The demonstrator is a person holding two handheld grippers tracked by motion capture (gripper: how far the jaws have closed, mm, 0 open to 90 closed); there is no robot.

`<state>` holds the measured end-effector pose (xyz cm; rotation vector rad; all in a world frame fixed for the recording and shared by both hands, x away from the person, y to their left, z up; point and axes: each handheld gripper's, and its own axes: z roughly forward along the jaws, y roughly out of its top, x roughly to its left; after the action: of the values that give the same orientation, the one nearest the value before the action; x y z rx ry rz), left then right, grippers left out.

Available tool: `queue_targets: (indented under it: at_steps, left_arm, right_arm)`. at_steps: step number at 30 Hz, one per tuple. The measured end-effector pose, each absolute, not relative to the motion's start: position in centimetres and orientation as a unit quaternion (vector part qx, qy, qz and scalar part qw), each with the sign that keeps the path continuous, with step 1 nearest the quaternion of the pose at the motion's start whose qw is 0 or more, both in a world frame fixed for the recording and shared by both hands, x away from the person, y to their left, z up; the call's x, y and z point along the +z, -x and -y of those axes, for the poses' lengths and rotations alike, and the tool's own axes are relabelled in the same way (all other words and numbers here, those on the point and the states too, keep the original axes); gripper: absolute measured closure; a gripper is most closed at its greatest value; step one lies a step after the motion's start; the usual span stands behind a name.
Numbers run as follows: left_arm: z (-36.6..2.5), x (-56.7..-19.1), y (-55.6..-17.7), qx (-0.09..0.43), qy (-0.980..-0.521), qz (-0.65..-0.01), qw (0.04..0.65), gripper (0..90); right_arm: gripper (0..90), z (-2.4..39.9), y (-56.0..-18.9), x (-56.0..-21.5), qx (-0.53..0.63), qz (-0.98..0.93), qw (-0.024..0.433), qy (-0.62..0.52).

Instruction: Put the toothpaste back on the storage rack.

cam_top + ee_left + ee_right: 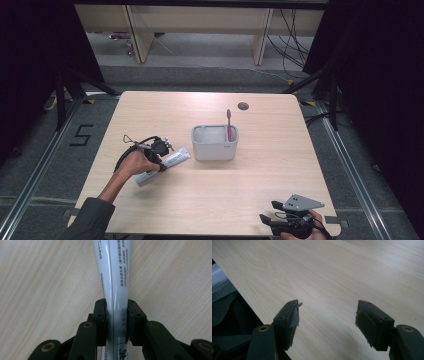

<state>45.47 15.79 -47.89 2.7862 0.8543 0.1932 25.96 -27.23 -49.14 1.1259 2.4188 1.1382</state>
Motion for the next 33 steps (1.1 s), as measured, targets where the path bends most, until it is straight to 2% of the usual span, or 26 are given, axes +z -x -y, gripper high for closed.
queue_targets:
  at_steps: [8, 16, 26, 33]
  left_arm:
    - [-15.4, -47.7, -45.7, 0.061, -0.952, -0.288, 0.090, 73.5]
    - [-15.6, -47.7, -45.4, 0.065, -0.953, -0.279, 0.100, 74.6]
    - [-18.0, -45.3, -45.3, 0.103, -0.925, -0.321, 0.177, 74.8]
    - [-18.8, -44.4, -45.2, 0.103, -0.913, -0.330, 0.218, 74.8]
  right_arm:
    - [35.6, 27.2, -26.0, -49.2, 0.388, -0.830, 0.115, -0.384]
    - [35.7, 27.1, -25.9, -49.3, 0.394, -0.824, 0.106, -0.394]
    - [35.9, 27.1, -25.8, -49.2, 0.393, -0.819, 0.103, -0.405]
    - [35.9, 27.4, -26.0, -49.2, 0.394, -0.823, 0.108, -0.394]
